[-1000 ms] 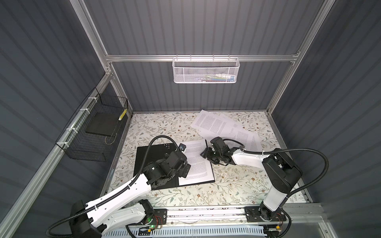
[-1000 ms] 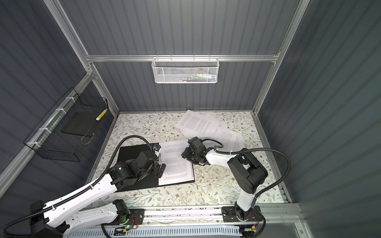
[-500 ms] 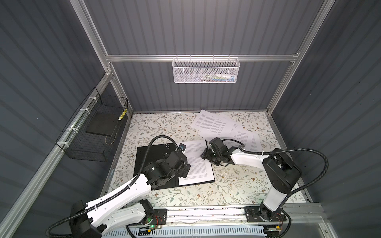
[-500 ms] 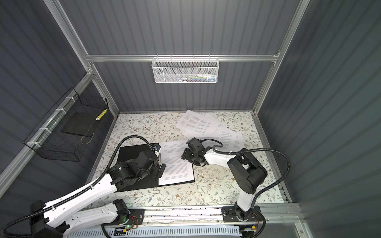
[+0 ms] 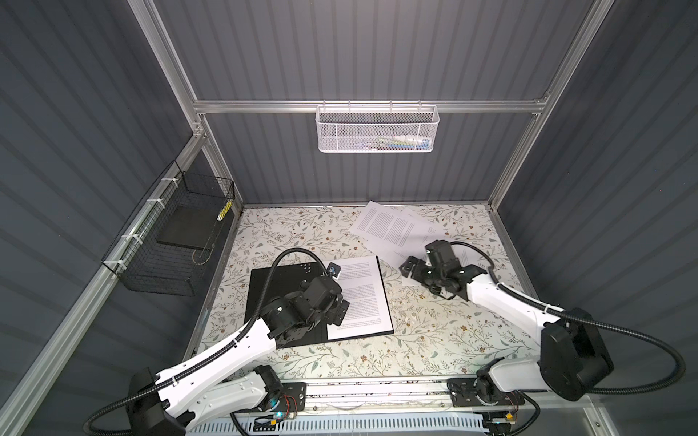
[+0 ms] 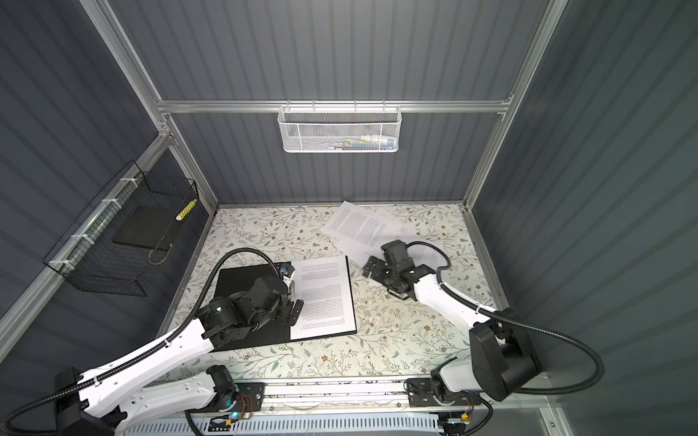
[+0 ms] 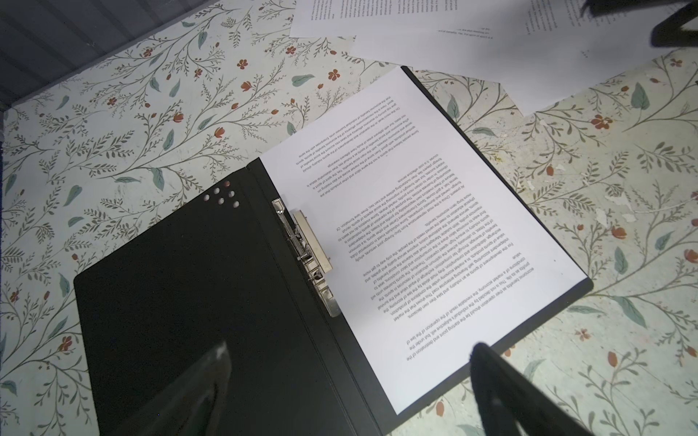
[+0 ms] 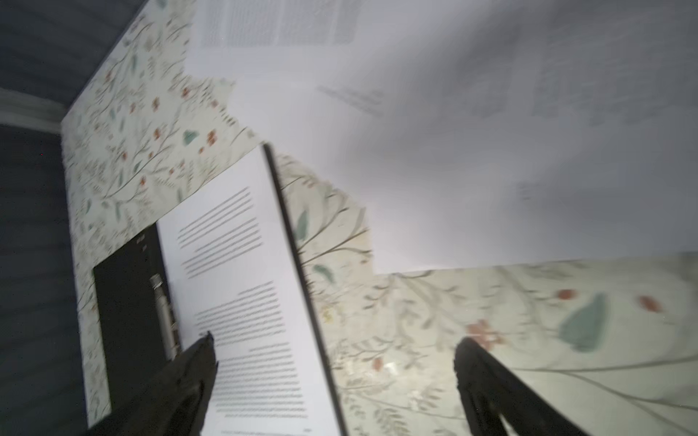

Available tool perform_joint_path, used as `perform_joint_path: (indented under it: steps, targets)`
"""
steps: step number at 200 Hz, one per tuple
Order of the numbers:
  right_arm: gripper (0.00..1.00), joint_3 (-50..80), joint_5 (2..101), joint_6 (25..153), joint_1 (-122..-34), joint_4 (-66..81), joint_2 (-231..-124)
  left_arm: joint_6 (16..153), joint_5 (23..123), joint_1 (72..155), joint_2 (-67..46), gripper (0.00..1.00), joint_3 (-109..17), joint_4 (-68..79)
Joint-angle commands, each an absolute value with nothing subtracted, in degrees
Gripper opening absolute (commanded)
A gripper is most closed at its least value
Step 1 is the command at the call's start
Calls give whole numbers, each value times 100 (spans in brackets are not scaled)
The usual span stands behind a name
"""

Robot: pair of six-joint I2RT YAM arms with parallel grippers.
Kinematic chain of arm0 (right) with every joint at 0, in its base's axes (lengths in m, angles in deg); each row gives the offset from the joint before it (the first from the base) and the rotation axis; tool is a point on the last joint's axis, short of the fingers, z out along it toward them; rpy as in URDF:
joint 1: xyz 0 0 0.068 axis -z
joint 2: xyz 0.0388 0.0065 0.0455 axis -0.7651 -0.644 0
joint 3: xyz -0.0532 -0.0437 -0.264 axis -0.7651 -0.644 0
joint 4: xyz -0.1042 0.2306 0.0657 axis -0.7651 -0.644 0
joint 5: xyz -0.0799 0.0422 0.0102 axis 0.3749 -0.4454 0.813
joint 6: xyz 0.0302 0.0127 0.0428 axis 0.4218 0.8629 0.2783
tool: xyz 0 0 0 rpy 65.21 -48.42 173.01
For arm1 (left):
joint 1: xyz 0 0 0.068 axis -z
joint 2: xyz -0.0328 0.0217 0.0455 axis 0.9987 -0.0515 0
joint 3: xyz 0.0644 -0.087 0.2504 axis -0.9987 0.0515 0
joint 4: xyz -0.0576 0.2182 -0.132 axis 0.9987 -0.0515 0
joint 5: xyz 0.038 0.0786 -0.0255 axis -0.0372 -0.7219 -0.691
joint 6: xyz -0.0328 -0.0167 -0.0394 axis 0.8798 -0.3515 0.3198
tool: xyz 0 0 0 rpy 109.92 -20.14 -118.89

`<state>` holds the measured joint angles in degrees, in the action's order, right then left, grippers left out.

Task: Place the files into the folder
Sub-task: 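Move the left gripper back to the loose sheets while the right gripper withdraws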

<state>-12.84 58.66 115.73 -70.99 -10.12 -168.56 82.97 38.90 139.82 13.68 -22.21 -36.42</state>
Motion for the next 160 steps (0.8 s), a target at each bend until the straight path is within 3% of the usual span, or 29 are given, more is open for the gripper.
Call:
perform_joint_path:
  steps: [1,68,160]
  targets:
    - [99,-1439,5869,10827,-6340,-1732,-16721,8671,3861,13958,924,100,-2580,-3818]
    - [99,-805,5510,10371,-4928,-1584,-17854,9192,5298,13966,-1114,100,-3740,-3362]
    - [99,-474,5075,10617,-4350,-1403,-18625,9190,6374,13971,-3957,97,-6255,-3041]
